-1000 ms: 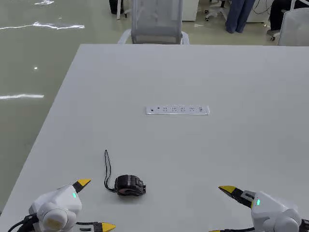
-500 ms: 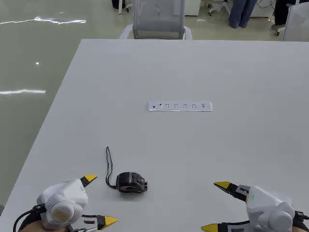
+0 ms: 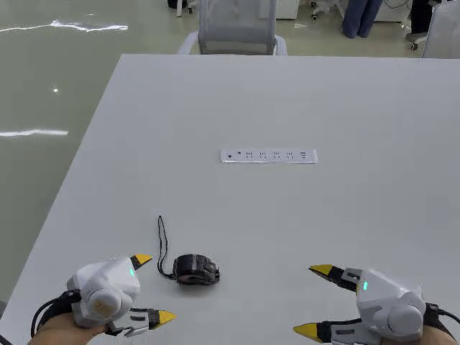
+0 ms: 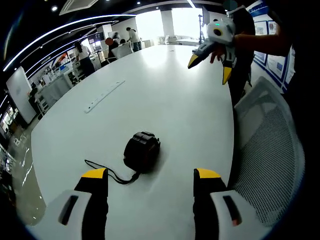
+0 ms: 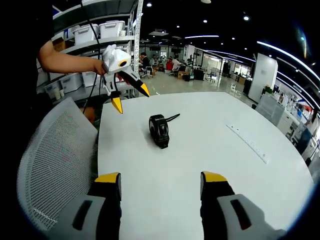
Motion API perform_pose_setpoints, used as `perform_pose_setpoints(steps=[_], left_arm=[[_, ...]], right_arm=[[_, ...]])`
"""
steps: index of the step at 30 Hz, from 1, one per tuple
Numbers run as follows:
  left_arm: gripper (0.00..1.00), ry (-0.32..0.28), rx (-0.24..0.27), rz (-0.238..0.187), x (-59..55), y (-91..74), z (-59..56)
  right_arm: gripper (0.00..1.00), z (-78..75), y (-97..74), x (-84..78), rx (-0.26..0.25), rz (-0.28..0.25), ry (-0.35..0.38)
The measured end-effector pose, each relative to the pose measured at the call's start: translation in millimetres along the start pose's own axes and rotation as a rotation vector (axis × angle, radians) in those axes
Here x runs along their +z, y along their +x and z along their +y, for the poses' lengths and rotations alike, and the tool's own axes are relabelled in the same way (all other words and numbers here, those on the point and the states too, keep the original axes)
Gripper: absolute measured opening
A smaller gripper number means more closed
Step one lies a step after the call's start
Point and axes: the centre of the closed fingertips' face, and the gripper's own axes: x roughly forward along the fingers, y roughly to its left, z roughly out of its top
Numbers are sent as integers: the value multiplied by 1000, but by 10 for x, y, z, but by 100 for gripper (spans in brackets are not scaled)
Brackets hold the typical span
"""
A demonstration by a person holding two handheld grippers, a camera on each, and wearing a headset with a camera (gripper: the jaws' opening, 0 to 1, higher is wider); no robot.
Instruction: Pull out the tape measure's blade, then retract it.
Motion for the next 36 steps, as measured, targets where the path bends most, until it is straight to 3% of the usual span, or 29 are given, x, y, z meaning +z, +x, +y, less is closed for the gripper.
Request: perform_pose_setpoints(steps=[14, 36], left_arm=[[58, 114, -34, 77, 41, 302, 166], [48, 209, -115, 126, -13, 666, 252]], right_arm=[[55, -83, 252, 50, 29, -3, -49], [45, -186, 779, 119, 104, -20, -116]])
